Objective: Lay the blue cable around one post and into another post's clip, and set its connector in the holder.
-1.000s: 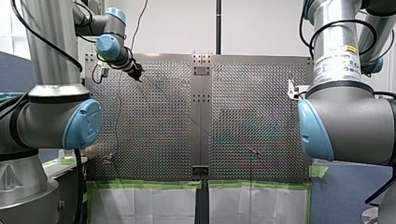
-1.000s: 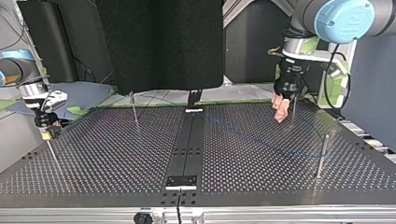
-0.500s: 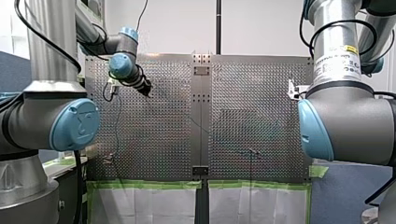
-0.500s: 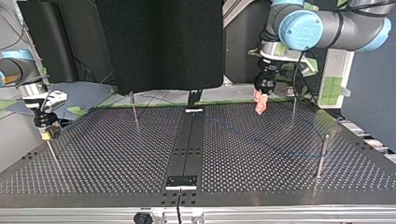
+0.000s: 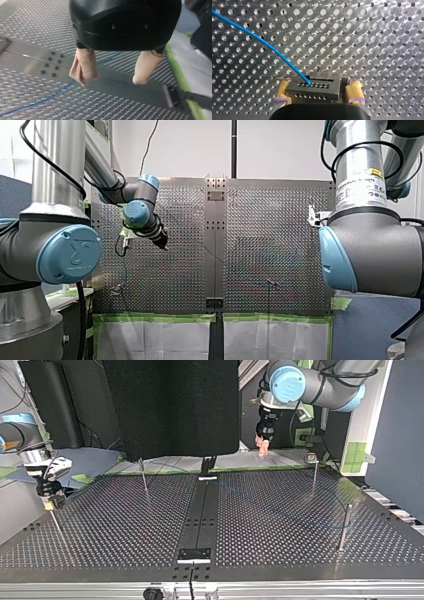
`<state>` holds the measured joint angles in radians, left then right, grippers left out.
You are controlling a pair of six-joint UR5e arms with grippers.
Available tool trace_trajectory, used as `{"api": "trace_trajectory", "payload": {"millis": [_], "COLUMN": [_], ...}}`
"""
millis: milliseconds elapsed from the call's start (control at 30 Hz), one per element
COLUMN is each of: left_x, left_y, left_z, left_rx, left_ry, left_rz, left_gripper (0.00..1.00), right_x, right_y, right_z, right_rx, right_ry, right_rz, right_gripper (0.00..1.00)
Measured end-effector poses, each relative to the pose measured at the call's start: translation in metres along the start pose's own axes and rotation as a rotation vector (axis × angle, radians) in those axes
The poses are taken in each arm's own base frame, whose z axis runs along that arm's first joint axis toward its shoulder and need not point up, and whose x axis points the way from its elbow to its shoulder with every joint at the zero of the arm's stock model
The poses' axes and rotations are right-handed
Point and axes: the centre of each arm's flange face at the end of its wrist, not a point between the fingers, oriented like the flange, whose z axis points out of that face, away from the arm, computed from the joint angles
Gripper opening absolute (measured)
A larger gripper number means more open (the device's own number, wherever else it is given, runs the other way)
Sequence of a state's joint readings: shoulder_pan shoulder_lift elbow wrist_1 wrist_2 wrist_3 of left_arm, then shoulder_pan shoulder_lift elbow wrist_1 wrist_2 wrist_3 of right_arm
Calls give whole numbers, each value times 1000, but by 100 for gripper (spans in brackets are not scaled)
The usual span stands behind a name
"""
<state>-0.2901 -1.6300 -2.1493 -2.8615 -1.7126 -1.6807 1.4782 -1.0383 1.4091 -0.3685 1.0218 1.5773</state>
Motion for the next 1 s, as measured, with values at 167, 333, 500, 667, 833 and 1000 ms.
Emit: {"api": "trace_trajectory", "payload": {"millis": [167,333,500,667,833,1000], "left_x": [37,70,98,125,137,139], "left_y": [-14,-24,-30,-39,-51,-64], "left_z": [-5,-13,-23,-31,-34,-39], "left_rx": [44,77,86,107,145,184], "left_ry": [49,94,132,159,153,122], "left_rz": [-23,-41,-50,-33,-18,-3], "left_gripper": [100,100,100,100,100,100], "right_x": [0,0,0,0,1,4], "right_y": [0,-1,-1,0,0,-1], "right_z": [0,0,0,0,0,1], "right_rx": [0,1,1,0,0,1], "right_ry": [-1,-1,-1,0,1,2], "right_rz": [1,1,1,0,1,1], "right_gripper": [99,99,99,99,99,99]}}
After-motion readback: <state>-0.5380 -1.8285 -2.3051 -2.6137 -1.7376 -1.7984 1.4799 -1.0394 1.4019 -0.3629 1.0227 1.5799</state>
